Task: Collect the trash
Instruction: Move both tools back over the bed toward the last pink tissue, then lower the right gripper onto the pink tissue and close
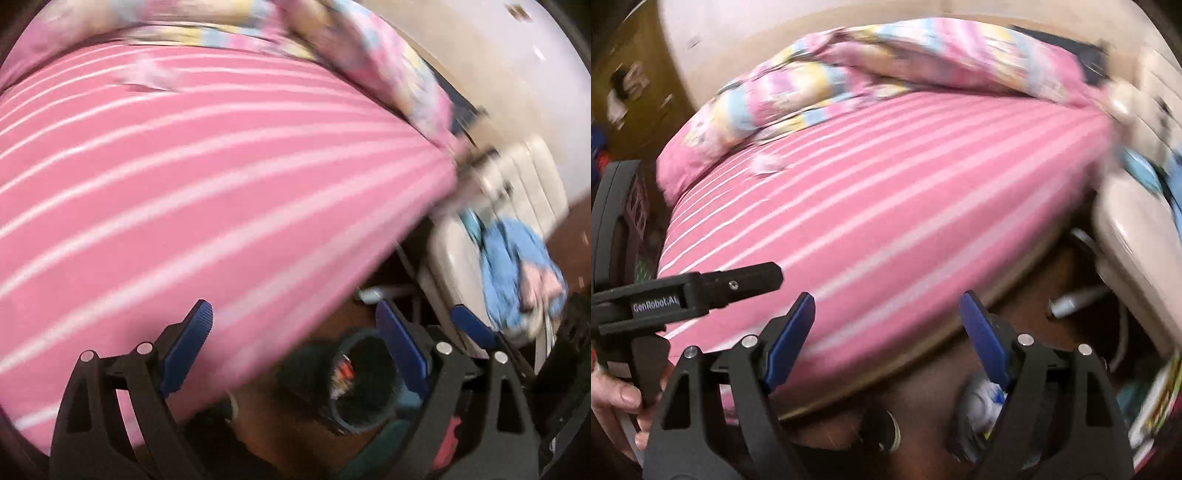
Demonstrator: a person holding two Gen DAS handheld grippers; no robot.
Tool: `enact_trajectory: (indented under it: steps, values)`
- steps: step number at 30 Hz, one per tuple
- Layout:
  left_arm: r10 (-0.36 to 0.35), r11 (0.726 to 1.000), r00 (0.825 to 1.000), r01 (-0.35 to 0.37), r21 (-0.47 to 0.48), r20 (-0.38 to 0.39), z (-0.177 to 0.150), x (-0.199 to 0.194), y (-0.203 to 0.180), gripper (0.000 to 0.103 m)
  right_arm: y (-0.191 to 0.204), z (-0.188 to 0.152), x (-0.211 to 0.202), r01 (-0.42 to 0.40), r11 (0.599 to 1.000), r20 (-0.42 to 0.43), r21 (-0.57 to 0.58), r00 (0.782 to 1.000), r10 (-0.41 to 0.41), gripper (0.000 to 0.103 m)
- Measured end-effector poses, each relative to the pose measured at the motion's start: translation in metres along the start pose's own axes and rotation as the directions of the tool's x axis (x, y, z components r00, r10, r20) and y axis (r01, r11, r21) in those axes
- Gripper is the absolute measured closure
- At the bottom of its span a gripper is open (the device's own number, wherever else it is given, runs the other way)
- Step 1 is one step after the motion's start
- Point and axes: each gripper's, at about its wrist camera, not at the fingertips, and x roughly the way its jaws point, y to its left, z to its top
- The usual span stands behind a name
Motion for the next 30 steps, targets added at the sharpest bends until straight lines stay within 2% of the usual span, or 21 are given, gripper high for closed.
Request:
enact_trajectory:
  steps: [6, 11, 16, 17, 21, 23, 24, 26, 30]
  values:
    - [0.102, 0.987, 0.994, -0.096, -0.130, 0.044, 0.054, -0.015, 0.110, 0.015, 0.090, 0.056, 0.057, -0.064, 0.986, -0.009, -0.153, 0.998, 0.063, 0.023]
    - [0.142, 0.974, 0.986, -0.124, -0.189, 0.084, 0.101, -0.010, 0.177, 0.015, 0.155, 0.102, 0.121, -0.102, 0.961, -0.023, -0.256, 0.995, 0.100, 0.023]
    - [0.153, 0.972, 0.982, -0.129, -0.196, 0.110, 0.136, 0.004, 0.210, 0.015, 0.207, 0.147, 0.183, -0.115, 0.937, -0.044, -0.331, 0.993, 0.106, 0.023]
    - [0.178, 0.967, 0.978, -0.154, -0.201, 0.110, 0.144, 0.008, 0.218, 0.015, 0.218, 0.156, 0.198, -0.115, 0.929, -0.048, -0.351, 0.993, 0.105, 0.023]
    - [0.164, 0.969, 0.979, -0.137, -0.205, 0.121, 0.159, 0.016, 0.244, 0.015, 0.248, 0.187, 0.245, -0.100, 0.908, -0.059, -0.407, 0.995, 0.083, 0.023]
    - [0.189, 0.965, 0.975, -0.162, -0.204, 0.120, 0.163, 0.022, 0.253, 0.015, 0.262, 0.199, 0.270, -0.094, 0.898, -0.066, -0.429, 0.995, 0.073, 0.023]
    - [0.189, 0.964, 0.975, -0.162, -0.210, 0.115, 0.163, 0.025, 0.258, 0.015, 0.263, 0.202, 0.275, -0.117, 0.892, -0.081, -0.436, 0.993, 0.091, 0.023]
    - [0.181, 0.963, 0.977, -0.152, -0.224, 0.113, 0.169, 0.028, 0.262, 0.015, 0.273, 0.209, 0.297, -0.099, 0.888, -0.080, -0.449, 0.994, 0.070, 0.023]
    - [0.193, 0.969, 0.971, -0.166, -0.186, 0.139, 0.183, 0.028, 0.257, 0.015, 0.277, 0.218, 0.328, -0.093, 0.895, -0.099, -0.436, 0.994, 0.055, 0.025]
